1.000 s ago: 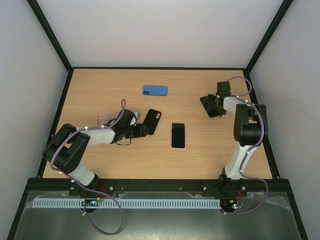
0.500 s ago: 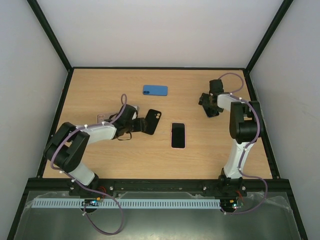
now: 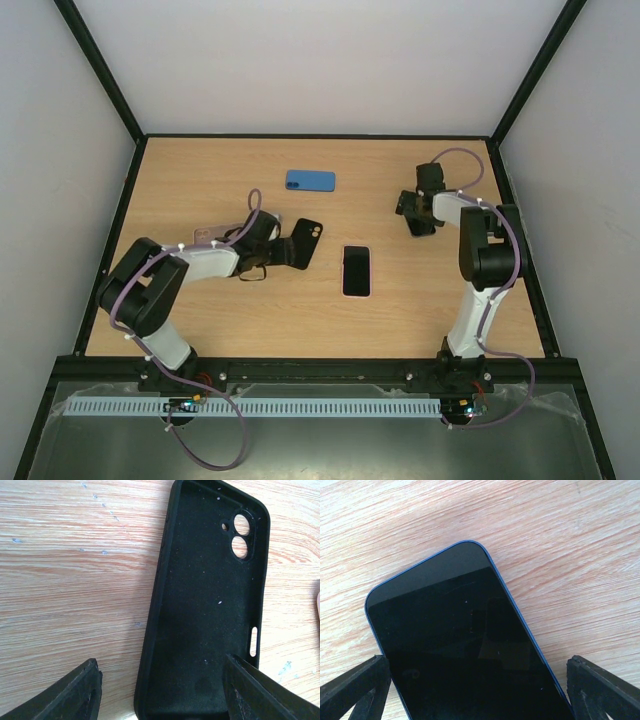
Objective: Put the phone into the phone case
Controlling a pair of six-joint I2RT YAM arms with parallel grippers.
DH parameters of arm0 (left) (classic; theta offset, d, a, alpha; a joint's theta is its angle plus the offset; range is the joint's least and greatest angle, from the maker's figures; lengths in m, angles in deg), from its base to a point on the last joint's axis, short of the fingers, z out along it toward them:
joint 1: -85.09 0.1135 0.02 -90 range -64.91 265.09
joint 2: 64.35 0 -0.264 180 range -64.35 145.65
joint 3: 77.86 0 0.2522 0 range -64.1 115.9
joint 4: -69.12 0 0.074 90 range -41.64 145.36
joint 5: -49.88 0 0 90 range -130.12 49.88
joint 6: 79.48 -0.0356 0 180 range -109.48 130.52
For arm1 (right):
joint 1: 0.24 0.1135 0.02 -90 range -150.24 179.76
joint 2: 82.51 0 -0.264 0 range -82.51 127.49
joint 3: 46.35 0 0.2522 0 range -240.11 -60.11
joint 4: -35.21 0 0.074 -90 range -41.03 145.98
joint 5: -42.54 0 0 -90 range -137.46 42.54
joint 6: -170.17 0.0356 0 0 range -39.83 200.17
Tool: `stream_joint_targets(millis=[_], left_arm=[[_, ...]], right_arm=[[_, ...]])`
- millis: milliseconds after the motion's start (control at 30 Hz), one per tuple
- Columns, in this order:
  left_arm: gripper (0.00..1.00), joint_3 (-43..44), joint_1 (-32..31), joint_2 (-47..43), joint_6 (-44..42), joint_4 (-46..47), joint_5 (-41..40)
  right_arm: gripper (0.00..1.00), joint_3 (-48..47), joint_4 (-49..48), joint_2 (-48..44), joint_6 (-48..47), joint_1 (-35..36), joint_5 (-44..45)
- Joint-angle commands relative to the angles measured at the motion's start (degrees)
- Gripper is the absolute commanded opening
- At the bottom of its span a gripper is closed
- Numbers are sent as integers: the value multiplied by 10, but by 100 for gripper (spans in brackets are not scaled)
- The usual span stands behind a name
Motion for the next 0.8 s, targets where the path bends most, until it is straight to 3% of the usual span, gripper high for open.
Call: stream_joint_targets(millis=[0,100,400,767], left_arm=[[67,2,-9,-5,6,-2,15],[66,-7,-11,-14,15,8,35],[66,-7,-11,-20,26,15,59],[66,30,-11,-17,-8,-34,-36]], right_arm=[[90,37,87,15,10,13,-27],[87,42,89,12,8,15,-24],[96,48,87,0,15,45,-22],[94,37,106,23,13,51,35]])
